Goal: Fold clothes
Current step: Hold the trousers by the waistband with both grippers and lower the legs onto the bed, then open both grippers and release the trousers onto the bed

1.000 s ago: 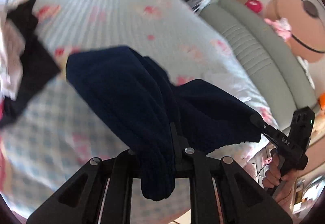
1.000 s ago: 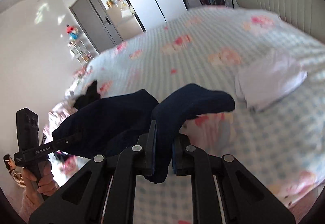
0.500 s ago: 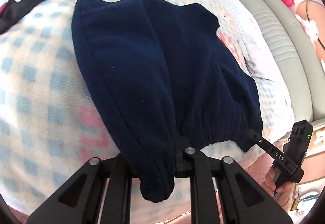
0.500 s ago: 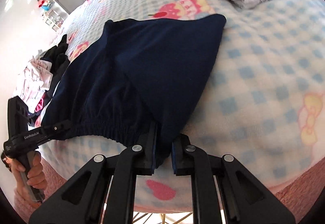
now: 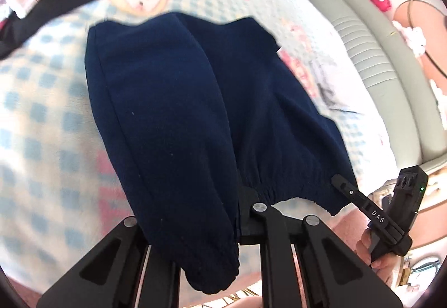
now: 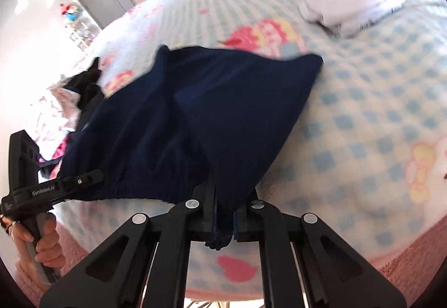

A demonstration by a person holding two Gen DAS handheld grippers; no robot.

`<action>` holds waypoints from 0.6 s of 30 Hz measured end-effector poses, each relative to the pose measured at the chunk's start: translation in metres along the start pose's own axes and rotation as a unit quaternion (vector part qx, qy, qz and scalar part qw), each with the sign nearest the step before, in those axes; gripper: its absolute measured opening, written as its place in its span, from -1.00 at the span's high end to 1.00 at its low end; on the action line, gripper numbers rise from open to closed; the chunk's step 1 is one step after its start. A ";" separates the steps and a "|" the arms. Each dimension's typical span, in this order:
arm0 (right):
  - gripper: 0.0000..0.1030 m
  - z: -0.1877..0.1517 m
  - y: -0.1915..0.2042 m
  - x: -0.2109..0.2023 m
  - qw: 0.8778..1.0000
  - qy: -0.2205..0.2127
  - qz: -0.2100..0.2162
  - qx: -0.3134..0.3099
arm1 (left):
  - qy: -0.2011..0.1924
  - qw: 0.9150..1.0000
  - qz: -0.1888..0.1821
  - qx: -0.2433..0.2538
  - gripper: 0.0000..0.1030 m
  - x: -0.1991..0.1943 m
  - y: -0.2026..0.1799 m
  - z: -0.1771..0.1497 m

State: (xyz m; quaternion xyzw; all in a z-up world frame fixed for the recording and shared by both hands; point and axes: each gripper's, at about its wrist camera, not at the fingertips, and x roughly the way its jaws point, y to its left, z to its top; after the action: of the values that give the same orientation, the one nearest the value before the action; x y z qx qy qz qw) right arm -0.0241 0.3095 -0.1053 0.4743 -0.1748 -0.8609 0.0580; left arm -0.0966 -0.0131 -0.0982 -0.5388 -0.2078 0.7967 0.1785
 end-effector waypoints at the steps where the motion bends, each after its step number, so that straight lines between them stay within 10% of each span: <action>1: 0.90 -0.004 -0.001 -0.004 1.000 -0.001 0.003 -0.002 | -0.002 1.000 -0.001 0.002 0.75 -0.003 -0.001 -0.002; 12: 0.90 -0.047 -0.032 -0.007 0.997 0.042 0.025 0.053 | 0.028 0.998 -0.035 -0.042 0.72 0.009 0.022 -0.057; 18: 0.80 -0.044 -0.033 -0.028 0.998 0.029 0.025 0.044 | 0.015 0.996 -0.060 -0.066 0.34 -0.010 0.041 -0.059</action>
State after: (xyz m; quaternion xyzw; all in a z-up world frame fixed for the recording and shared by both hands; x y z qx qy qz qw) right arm 0.0303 0.3366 -0.1161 0.4968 -0.2224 -0.8365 0.0634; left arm -0.0400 -0.0453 -0.1315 -0.5476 -0.2890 0.7613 0.1927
